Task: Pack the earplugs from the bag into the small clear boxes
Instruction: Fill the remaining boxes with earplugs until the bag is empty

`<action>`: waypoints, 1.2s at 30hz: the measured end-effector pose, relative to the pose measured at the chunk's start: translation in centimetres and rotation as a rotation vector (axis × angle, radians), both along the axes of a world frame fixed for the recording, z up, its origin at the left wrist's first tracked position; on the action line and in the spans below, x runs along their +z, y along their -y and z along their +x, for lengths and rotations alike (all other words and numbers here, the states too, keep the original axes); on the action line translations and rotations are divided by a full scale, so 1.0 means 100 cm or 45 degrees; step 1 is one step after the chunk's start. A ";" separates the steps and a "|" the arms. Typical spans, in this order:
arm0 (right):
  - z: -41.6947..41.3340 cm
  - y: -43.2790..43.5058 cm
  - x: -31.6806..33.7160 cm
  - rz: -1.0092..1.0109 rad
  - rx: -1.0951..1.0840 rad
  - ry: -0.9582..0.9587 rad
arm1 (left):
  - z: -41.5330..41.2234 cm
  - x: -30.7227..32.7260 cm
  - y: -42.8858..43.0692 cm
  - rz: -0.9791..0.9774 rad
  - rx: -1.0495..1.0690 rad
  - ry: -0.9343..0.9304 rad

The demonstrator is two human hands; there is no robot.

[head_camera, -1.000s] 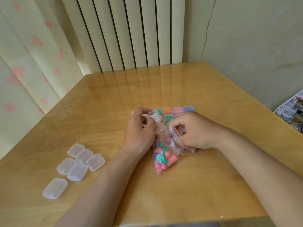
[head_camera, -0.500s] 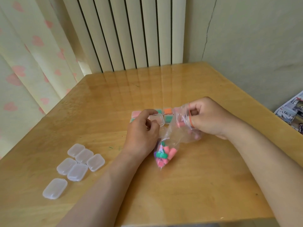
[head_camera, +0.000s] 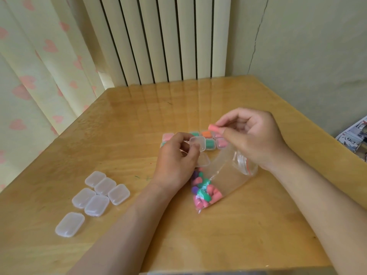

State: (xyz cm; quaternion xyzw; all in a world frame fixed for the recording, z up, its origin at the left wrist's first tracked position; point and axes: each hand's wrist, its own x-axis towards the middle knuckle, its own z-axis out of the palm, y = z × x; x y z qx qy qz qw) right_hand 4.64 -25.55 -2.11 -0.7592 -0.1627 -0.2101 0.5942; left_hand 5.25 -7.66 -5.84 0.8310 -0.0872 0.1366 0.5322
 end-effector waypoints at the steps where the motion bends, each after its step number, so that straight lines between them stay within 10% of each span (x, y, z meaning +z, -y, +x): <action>1: -0.001 -0.003 -0.003 -0.073 0.058 -0.033 | 0.000 0.000 0.000 -0.017 -0.003 0.004; 36: 0.000 -0.001 -0.004 -0.444 -0.064 -0.133 | -0.006 0.013 -0.005 -0.384 -0.223 -0.287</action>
